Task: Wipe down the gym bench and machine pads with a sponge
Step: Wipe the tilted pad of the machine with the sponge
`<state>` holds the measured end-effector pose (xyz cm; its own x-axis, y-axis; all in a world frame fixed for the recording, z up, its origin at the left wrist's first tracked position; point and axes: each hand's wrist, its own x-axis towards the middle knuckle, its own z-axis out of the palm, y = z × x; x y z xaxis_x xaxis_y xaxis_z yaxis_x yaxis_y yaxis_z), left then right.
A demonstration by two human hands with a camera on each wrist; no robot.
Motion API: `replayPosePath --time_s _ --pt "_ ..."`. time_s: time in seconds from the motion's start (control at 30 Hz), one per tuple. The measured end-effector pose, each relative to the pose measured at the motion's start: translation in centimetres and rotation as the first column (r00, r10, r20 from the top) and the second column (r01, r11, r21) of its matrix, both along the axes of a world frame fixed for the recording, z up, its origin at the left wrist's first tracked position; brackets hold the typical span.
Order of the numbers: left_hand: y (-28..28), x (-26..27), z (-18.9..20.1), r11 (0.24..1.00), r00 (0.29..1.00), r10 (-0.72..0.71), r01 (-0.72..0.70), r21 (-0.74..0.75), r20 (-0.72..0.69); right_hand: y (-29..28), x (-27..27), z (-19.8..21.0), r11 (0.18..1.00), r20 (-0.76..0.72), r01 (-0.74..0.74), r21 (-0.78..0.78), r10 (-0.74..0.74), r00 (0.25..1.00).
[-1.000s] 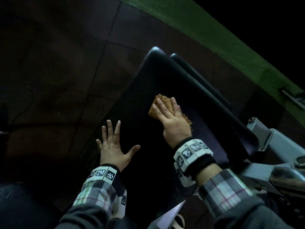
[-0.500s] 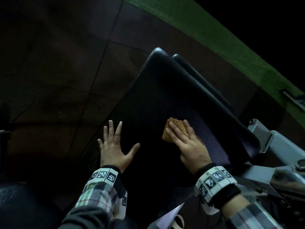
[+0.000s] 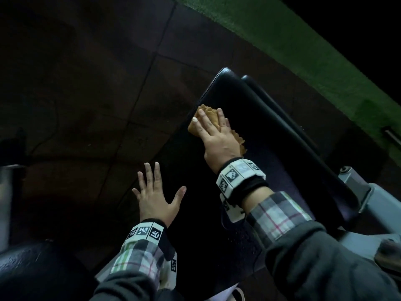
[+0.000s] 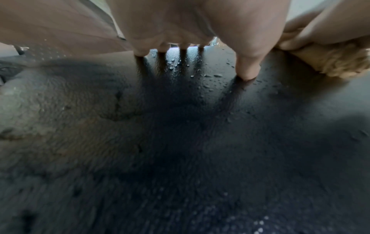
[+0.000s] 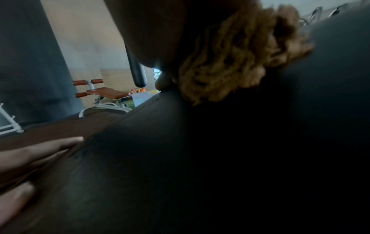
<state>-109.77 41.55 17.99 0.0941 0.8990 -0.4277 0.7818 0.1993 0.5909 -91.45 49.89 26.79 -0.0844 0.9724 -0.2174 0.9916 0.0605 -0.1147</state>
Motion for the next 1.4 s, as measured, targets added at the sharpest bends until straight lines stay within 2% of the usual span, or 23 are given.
replayPosePath --time_s 0.17,0.27,0.47,0.67,0.77,0.97,1.03,1.1,1.17,1.27,1.4 --pt "0.0 0.1 -0.2 1.0 1.0 0.01 -0.01 0.012 0.01 -1.5 -2.0 -1.4 0.976 0.001 -0.206 -0.075 0.207 0.978" --pt "0.0 0.0 -0.2 1.0 1.0 0.005 -0.005 0.015 0.008 -4.3 -1.9 -2.1 0.954 0.015 -0.295 -0.055 0.296 0.955" --pt "0.1 0.2 0.1 1.0 1.0 0.016 -0.017 0.02 0.012 -7.8 2.4 -1.9 0.962 0.06 -0.271 0.03 0.269 0.961" --pt "0.0 0.0 -0.2 1.0 1.0 -0.004 0.004 0.008 -0.007 -4.4 3.2 0.0 0.994 -0.043 -0.108 -0.013 0.107 0.993" --pt "0.0 0.1 -0.4 1.0 1.0 -0.008 0.008 0.008 -0.03 -2.2 1.7 0.5 0.992 -0.015 -0.08 -0.092 0.079 0.997" --pt "-0.1 0.2 -0.5 1.0 1.0 0.0 0.001 0.016 -0.03 -1.5 -1.9 -0.5 0.985 0.011 -0.119 -0.122 0.122 0.993" --pt "-0.1 0.2 -0.5 1.0 1.0 0.004 -0.003 0.021 -0.031 -2.8 -2.4 -1.1 0.97 -0.003 -0.187 -0.158 0.189 0.982" --pt "-0.1 0.3 -0.4 1.0 0.999 0.005 -0.004 0.019 -0.032 -4.7 -2.2 -1.4 0.953 -0.039 -0.271 -0.134 0.268 0.963" --pt "-0.1 0.4 -0.4 1.0 0.999 0.005 -0.005 0.016 -0.032 -6.8 -0.8 -1.9 0.951 -0.023 -0.292 -0.096 0.292 0.956" --pt "-0.1 0.4 -0.5 1.0 0.999 0.003 -0.003 0.011 -0.034 -8.7 2.2 -2.0 0.955 0.04 -0.292 -0.054 0.294 0.955" --pt "0.0 0.4 -0.3 1.0 1.0 -0.002 0.002 0.002 -0.028 -6.4 3.7 -0.4 0.981 0.029 -0.191 -0.032 0.192 0.981"
